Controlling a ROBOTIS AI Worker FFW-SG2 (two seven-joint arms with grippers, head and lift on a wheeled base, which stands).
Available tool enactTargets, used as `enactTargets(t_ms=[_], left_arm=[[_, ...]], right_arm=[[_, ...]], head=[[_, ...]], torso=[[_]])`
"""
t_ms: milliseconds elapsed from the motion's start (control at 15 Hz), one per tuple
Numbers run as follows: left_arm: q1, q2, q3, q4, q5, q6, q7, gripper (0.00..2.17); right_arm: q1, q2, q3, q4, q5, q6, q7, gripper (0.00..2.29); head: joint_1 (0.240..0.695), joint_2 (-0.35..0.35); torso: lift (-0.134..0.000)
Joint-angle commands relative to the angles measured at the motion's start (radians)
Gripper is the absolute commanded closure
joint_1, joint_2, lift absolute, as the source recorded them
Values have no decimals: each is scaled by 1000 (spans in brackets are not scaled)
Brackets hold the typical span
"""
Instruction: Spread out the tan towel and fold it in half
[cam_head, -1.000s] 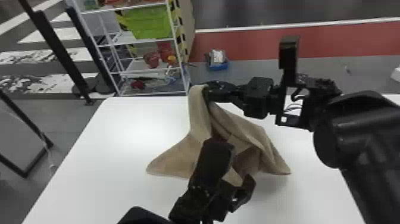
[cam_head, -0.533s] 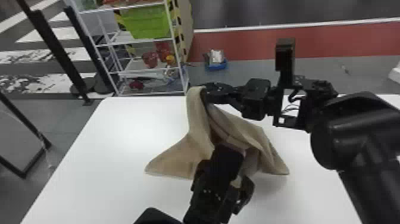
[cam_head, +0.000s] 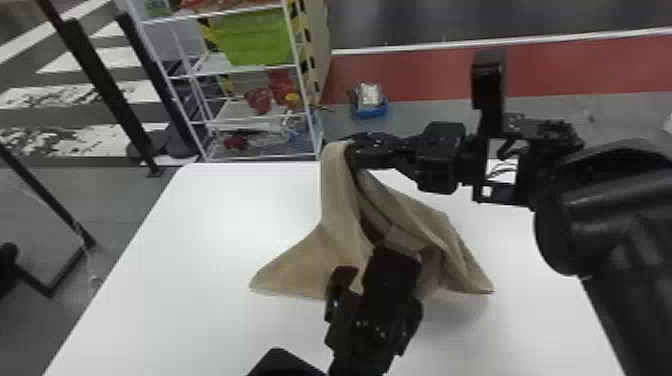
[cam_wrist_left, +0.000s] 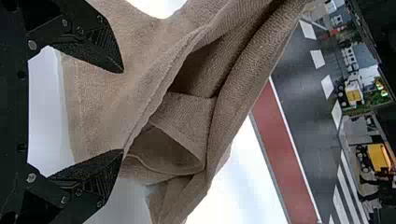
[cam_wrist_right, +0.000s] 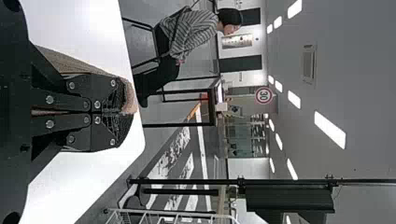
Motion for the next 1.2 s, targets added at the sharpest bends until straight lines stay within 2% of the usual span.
enactTargets(t_ms=[0,200,400,600,733,933,1133], left_arm=[[-6,-3,-17,27,11,-25,30,329],[-18,-3,-28,60,17,-65,61,329],[11,-3,-57,24,26,-65,67,329],[46,20,-80,-29,51,-65,75,329],[18,15,-82,7,52,-71,101,329],[-11,11,-82,44,103,-74,144,329],[-14,9,-85,57,106,-102,171,329]], right_arm=[[-3,1,2,-2,5,3,0,2256],[-2,1,8,-2,5,3,0,2256],[-5,1,12,-2,14,-7,-2,2256],[-6,1,14,-2,17,-7,-3,2256],[-6,1,16,-2,17,-7,-2,2256],[-6,1,20,-2,18,-7,-3,2256],[-6,1,20,-2,18,-7,-5,2256]], head=[[695,201],[695,192],[695,185],[695,171],[695,167],[695,165],[695,160]], torso=[[-124],[-124],[-124],[-124],[-124],[-124],[-124]])
